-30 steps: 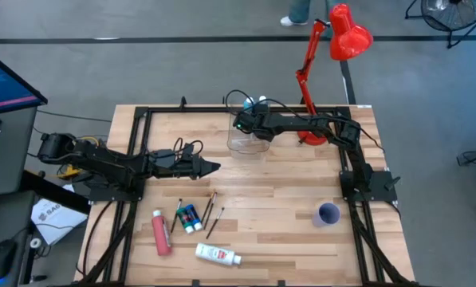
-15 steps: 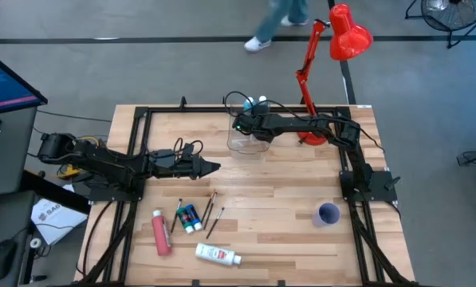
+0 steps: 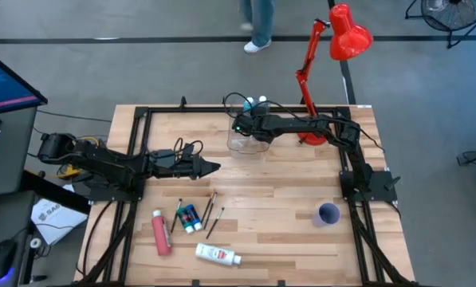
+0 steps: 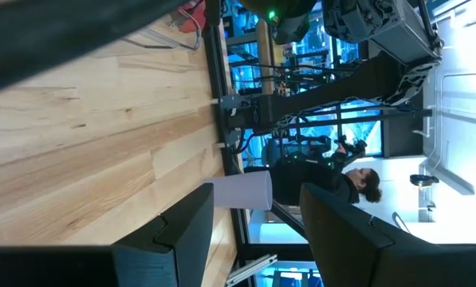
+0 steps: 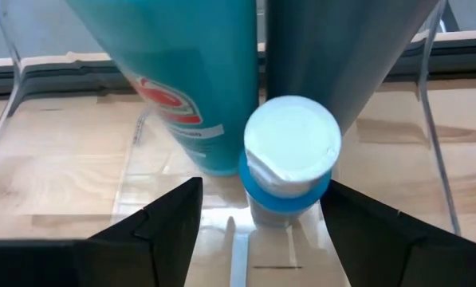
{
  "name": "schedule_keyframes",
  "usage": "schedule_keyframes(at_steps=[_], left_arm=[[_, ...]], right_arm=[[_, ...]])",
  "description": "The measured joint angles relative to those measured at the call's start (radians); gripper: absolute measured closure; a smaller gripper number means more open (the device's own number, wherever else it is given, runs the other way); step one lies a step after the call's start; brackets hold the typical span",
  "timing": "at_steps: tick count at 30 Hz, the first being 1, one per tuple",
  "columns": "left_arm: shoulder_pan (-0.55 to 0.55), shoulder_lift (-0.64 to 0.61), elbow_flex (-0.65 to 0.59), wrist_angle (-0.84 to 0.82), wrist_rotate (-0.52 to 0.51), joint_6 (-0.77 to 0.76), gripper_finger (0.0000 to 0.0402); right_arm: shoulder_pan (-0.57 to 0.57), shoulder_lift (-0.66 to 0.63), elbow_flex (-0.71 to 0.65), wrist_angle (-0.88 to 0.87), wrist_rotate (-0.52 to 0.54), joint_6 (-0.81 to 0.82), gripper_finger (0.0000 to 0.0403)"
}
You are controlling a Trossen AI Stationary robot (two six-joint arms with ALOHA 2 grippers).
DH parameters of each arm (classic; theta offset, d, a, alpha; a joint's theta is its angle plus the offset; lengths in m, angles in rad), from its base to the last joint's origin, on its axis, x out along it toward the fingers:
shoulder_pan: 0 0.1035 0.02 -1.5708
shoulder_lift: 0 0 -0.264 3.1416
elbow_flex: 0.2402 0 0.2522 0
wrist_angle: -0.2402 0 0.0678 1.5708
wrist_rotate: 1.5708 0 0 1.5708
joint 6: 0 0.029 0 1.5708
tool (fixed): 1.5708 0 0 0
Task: Pick & Place Paint Supplies
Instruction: Put the blue paint bottle into the transparent bin
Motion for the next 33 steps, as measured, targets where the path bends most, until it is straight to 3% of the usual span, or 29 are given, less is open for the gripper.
schedule_keyframes(at_steps=[19, 33], left_arm=[[0.000, 0.000, 0.000, -0.004, 0.000, 0.000, 0.0219], [0.000, 0.000, 0.000, -0.009, 0.000, 0.007, 0.0219]], right_arm=[[0.001, 0.000, 0.002, -0.063, -0.017, 0.000, 0.0156], [0.001, 0.000, 0.106, -0.228, -0.059, 0.000, 0.0156]])
